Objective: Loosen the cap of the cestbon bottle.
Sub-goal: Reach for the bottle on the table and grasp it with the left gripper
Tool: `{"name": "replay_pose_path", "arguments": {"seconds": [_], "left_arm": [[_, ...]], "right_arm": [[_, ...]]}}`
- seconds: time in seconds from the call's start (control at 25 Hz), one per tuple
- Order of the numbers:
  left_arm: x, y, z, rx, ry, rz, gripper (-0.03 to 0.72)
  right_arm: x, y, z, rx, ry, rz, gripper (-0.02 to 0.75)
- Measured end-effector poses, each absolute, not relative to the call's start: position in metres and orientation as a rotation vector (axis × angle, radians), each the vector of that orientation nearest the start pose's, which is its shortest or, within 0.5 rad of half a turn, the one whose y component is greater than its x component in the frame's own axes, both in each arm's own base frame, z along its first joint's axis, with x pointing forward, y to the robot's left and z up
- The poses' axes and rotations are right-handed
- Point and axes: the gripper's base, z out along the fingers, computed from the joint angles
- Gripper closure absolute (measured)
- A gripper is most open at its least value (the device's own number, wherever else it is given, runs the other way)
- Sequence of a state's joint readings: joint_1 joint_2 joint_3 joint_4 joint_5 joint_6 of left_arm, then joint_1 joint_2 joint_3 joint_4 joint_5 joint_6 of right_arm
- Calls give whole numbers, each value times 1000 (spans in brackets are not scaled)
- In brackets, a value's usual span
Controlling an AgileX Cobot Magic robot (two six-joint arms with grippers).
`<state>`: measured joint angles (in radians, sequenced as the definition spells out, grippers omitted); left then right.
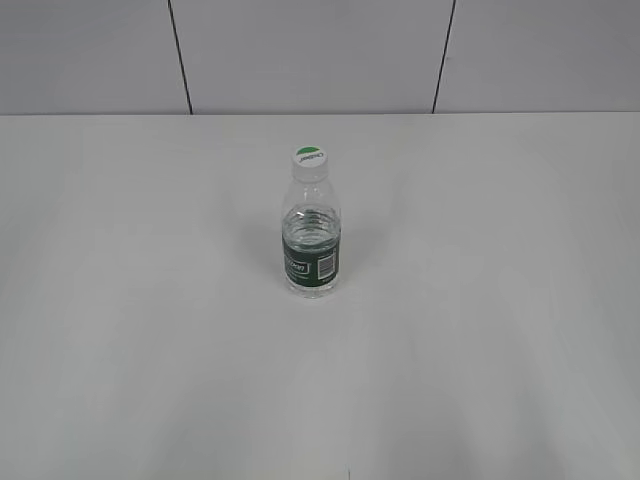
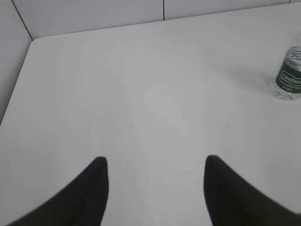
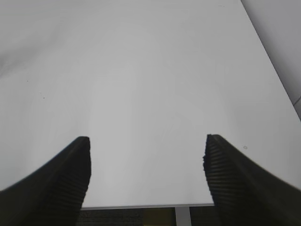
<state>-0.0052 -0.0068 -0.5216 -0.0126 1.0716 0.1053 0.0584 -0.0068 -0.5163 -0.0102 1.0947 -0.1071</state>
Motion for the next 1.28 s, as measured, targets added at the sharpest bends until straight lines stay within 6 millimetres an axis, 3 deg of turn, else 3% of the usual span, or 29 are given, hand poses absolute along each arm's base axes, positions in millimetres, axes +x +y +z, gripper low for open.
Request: {"name": "replay_pose_path", "arguments": {"seconds": [0.68, 0.88, 1.08, 1.28], "left_arm": [[-9, 1, 283, 111, 2019, 74, 287], [-8, 1, 293, 106, 1927, 82, 287], [8, 1, 308, 103, 1834, 85, 287], [39, 1, 317, 105, 1837, 84, 287]], "right_arm": [[-9, -1, 279, -169, 2048, -42, 169], [-9, -1, 279, -169, 2048, -42, 169], [-9, -1, 279, -169, 2048, -42, 169], [-9, -1, 279, -169, 2048, -42, 169]]}}
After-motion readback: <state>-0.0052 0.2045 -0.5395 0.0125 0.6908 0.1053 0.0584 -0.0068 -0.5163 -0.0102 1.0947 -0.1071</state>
